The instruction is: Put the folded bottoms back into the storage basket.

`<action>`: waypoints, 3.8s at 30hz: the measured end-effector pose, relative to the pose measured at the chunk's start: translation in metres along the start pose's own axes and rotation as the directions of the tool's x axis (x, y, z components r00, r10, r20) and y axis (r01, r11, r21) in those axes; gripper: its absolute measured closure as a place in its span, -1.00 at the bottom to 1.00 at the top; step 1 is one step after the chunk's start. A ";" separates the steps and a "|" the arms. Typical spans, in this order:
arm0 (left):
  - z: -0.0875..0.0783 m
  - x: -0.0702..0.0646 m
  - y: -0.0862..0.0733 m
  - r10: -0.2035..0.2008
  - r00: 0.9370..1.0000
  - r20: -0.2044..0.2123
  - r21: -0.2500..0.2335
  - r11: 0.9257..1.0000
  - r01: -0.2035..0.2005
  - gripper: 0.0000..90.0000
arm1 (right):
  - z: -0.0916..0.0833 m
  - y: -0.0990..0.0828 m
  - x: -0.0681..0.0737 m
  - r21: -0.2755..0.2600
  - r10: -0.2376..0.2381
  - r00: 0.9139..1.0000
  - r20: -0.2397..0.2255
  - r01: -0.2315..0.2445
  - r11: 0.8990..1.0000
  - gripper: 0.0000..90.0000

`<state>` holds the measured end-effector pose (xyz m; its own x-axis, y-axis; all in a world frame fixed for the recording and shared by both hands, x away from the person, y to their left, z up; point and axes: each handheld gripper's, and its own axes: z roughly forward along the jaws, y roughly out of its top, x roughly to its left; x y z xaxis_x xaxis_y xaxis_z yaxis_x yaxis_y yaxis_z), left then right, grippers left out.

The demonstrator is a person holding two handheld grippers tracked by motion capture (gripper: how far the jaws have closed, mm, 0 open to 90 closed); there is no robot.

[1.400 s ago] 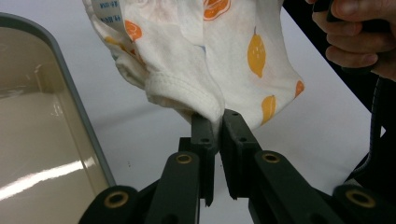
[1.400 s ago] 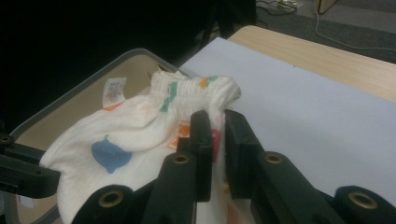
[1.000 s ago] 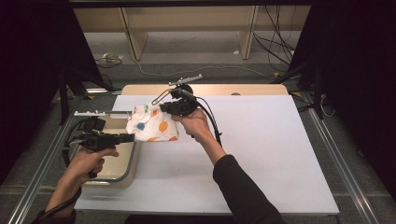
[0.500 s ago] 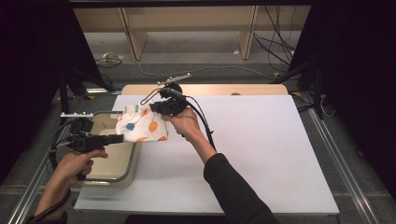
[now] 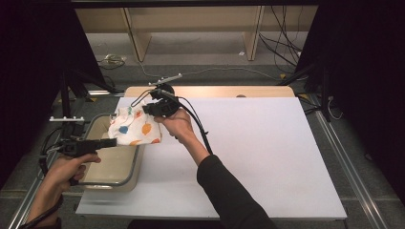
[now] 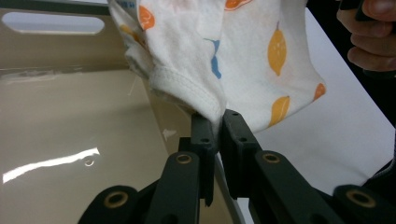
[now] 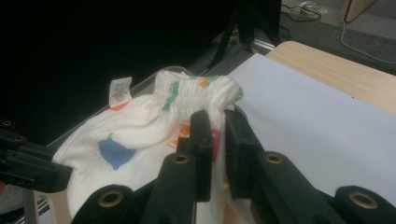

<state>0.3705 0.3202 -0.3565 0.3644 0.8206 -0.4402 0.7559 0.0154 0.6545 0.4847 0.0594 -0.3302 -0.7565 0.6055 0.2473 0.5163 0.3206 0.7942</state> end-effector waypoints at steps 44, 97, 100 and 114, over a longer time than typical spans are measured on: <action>-0.034 0.039 -0.012 -0.074 0.996 -0.046 -0.023 0.997 0.073 0.85 | 0.044 0.009 0.039 0.015 -0.018 0.999 -0.028 0.018 1.000 0.84; -0.042 0.071 -0.023 -0.137 0.985 -0.106 0.000 0.990 0.138 0.85 | 0.079 0.000 0.057 0.061 -0.012 0.999 -0.035 0.015 0.998 0.83; -0.040 0.071 -0.023 -0.136 0.985 -0.107 0.006 0.990 0.137 0.85 | 0.081 -0.002 0.056 0.066 -0.010 0.999 -0.032 0.012 0.998 0.82; -0.038 0.073 -0.025 -0.148 0.981 -0.128 0.007 0.989 0.150 0.80 | 0.085 -0.006 0.055 0.089 0.011 0.999 -0.034 -0.008 0.996 0.51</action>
<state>0.3577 0.4016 -0.3819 0.1765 0.8755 -0.4499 0.8059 0.1339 0.5767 0.4739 0.1528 -0.3687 -0.7641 0.5838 0.2746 0.5557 0.3794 0.7397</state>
